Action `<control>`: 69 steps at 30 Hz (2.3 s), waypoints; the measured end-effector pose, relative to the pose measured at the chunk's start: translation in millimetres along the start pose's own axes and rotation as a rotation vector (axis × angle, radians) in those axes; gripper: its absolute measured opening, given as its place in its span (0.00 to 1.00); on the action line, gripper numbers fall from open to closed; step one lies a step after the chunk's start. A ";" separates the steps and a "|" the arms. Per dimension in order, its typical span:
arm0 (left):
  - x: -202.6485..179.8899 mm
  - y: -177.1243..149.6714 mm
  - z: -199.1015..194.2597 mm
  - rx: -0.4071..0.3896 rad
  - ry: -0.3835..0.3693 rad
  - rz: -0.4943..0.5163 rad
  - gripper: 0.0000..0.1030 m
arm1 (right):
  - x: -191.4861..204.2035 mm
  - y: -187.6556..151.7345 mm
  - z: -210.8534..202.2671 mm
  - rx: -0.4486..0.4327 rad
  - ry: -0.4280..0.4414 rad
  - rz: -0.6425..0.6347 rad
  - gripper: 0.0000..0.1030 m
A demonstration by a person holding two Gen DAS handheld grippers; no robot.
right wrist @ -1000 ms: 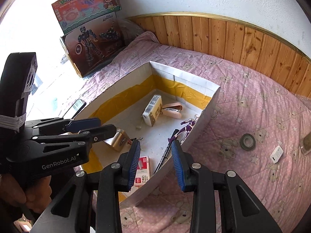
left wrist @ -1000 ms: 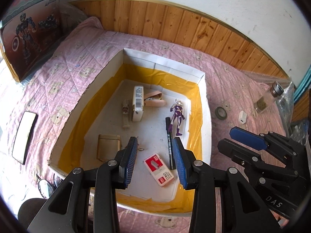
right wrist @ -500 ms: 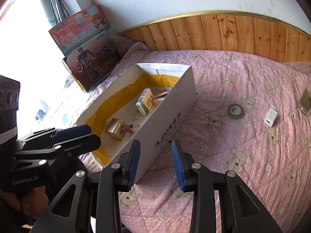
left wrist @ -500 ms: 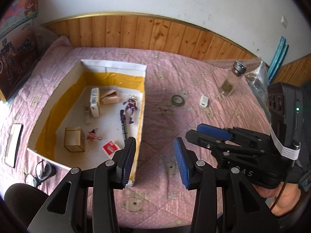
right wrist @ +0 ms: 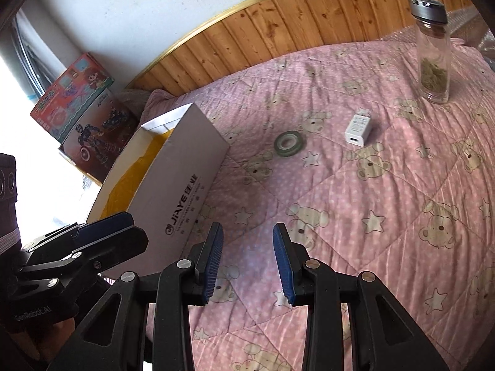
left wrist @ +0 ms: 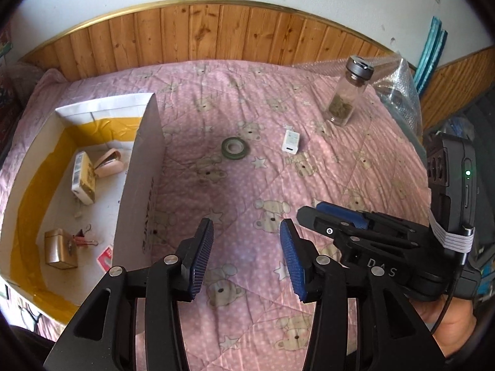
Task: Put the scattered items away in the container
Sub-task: 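Move both open tools away from the box toward the tape roll and charger, then grasp the white charger with the right tool while the left tool grasps the green tape roll, then lift the charger and tape roll off the bedspread with both tools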
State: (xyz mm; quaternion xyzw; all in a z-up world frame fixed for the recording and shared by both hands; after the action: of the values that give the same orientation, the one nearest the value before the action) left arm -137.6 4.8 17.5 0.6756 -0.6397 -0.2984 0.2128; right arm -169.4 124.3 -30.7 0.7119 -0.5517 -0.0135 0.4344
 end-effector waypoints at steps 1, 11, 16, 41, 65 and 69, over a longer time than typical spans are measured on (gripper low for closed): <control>-1.3 2.3 7.3 0.007 0.003 0.001 0.46 | -6.3 1.6 1.6 0.002 -0.012 0.011 0.34; -9.5 25.7 77.6 0.072 0.001 -0.005 0.46 | -44.9 31.3 24.8 0.036 -0.107 0.053 0.40; 1.4 42.8 121.3 0.105 -0.008 -0.071 0.47 | -64.3 56.1 46.5 0.038 -0.164 0.087 0.46; 12.0 54.2 231.9 0.091 0.076 -0.011 0.56 | -126.0 93.3 140.6 0.032 -0.327 0.058 0.57; 8.4 32.7 184.4 0.101 0.061 -0.043 0.48 | -109.2 80.1 119.2 0.015 -0.245 0.156 0.32; 7.3 26.1 167.7 0.097 0.061 -0.040 0.48 | -99.8 73.7 114.3 0.017 -0.238 0.143 0.32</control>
State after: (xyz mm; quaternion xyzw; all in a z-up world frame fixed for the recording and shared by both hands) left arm -270.1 11.1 -88.7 0.7064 -0.6331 -0.2506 0.1932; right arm -322.4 133.9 -101.0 0.6677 -0.6487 -0.0622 0.3598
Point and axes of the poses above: each gripper's, at about its wrist camera, not at the fingertips, and z roughly the way its jaws point, x to its left, y to its top, the point moved 3 cm from there along z, roughly the way its jaws point, and after that the axes turned 9 degrees about -x, right-handed, at the moved point
